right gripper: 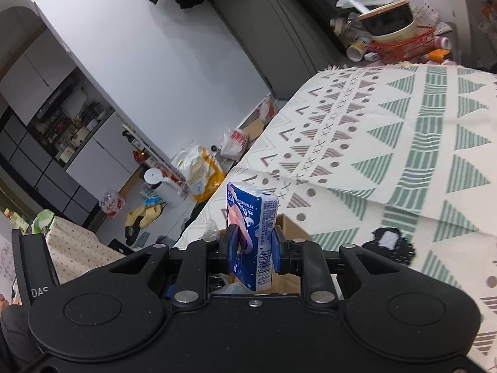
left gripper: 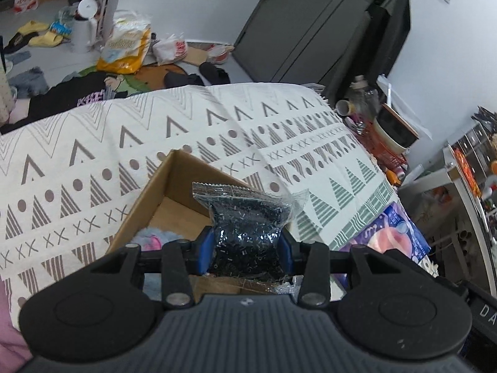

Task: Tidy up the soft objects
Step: 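Carry the black bag and card package over the cardboard box with both grippers, then open both grippers to drop the bag and package into the box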

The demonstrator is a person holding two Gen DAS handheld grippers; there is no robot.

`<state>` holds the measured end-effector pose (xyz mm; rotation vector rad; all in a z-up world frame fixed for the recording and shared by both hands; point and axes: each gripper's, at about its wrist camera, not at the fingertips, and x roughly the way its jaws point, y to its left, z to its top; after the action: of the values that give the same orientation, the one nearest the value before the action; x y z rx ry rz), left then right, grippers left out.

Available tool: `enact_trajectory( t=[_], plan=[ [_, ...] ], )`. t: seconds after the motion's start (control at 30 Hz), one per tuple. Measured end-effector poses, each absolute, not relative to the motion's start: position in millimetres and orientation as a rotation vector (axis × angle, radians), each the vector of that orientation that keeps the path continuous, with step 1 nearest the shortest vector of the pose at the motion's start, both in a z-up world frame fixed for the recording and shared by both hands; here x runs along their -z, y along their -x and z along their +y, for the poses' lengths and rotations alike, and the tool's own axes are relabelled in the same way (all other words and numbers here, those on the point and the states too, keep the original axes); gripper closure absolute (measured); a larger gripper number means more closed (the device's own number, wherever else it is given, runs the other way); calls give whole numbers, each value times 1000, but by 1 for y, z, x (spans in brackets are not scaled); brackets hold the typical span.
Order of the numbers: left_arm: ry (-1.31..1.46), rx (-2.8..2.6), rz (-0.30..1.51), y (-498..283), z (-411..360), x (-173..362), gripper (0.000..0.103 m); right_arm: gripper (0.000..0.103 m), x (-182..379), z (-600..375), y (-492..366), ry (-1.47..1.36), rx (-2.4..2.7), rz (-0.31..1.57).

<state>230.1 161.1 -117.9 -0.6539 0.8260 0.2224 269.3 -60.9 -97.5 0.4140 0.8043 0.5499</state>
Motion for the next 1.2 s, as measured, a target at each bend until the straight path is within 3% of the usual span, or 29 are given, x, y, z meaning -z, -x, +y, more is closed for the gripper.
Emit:
enact_trajectory(
  t=[0.33,0.73,0.87,0.93,1.0,1.2],
  plan=[
    [720,-271,822,-237,184,134,61,81,112,-33,-274,-406,-568,845],
    [744,-318,747,-233,193,126,46,80,126,-27,-275,-402,-566,893],
    [744,-315,749,-232,192,124,46,74,130,-26,-274,-412,-574,912],
    [728,-325,751,-232,190,123,46,62,133,-26,-275,-416,-581,928],
    [713,-330,756,-232,188,122,45,60,135,-29,-275,-425,-575,937],
    [657,-357,752,-230,178,116,29,48,125,-55,-268,-425,-551,907]
  ],
)
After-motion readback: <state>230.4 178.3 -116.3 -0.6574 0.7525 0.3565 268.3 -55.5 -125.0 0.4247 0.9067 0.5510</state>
